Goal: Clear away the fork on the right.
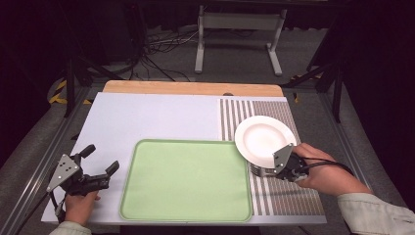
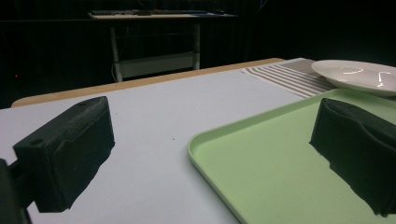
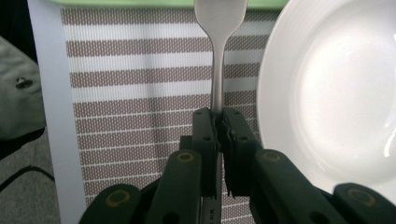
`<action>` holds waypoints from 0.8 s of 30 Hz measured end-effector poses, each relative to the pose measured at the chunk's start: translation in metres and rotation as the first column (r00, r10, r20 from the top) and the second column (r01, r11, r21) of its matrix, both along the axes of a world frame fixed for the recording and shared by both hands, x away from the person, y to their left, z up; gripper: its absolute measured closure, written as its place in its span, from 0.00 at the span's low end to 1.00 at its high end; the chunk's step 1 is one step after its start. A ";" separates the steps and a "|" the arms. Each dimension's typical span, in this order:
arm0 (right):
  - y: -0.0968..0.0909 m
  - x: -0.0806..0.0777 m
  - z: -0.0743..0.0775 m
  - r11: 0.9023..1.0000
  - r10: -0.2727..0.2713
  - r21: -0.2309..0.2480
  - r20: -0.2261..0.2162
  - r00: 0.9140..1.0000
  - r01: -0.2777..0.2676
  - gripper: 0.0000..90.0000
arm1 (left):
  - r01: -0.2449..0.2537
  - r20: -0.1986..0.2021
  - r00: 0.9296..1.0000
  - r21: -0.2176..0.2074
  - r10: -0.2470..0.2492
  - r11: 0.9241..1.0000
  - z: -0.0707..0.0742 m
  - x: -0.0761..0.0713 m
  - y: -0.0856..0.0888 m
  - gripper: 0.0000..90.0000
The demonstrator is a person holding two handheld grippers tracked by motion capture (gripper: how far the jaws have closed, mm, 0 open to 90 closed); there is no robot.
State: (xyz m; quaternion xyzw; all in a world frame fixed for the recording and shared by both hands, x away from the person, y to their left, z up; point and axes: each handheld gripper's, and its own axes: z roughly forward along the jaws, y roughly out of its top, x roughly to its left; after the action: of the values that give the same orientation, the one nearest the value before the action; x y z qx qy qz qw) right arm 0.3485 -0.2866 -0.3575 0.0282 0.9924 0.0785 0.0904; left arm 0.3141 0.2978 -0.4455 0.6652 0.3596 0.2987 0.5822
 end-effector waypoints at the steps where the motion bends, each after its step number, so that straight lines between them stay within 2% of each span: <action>1: 0.001 -0.001 0.002 1.000 -0.003 0.004 0.008 1.000 0.003 0.95 | 0.000 -0.001 1.000 0.000 0.000 1.000 0.000 0.000 0.000 0.00; 9: 0.013 -0.003 0.015 0.998 0.005 0.061 0.038 0.999 -0.007 0.95 | 0.001 0.000 1.000 0.001 -0.001 1.000 0.000 0.000 0.000 0.00; 13: 0.019 -0.002 0.021 0.994 -0.017 0.111 0.055 0.998 0.011 0.95 | 0.005 0.000 1.000 0.001 -0.005 1.000 0.000 0.000 0.000 0.00; 15: 0.024 -0.002 0.023 0.987 -0.051 0.152 0.036 0.998 0.045 0.95 | 0.005 0.004 1.000 -0.001 -0.005 1.000 0.001 -0.001 0.000 0.00; 16: 0.024 -0.002 0.023 0.987 -0.051 0.152 0.036 0.998 0.045 0.95 | 0.005 0.004 1.000 -0.001 -0.005 1.000 0.001 -0.001 0.000 0.00; 18: 0.029 0.000 0.024 0.982 -0.063 0.182 0.025 0.998 0.058 0.95 | 0.006 0.002 1.000 -0.008 -0.006 1.000 0.001 -0.001 0.000 0.00; 21: 0.035 0.001 0.025 0.975 -0.076 0.211 0.031 0.997 0.067 0.95 | 0.004 0.006 1.000 -0.010 -0.004 1.000 0.001 -0.001 0.001 0.00; 24: 0.042 0.000 0.028 0.962 -0.123 0.247 0.015 0.992 0.115 0.95 | 0.004 0.004 1.000 -0.007 -0.004 1.000 0.001 -0.001 0.001 0.00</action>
State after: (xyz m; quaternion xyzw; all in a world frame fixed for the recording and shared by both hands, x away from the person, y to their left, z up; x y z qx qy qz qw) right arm 0.3488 -0.2442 -0.3292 0.0974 0.9701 0.1957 0.1059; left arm 0.3131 0.2986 -0.4445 0.6632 0.3581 0.2976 0.5860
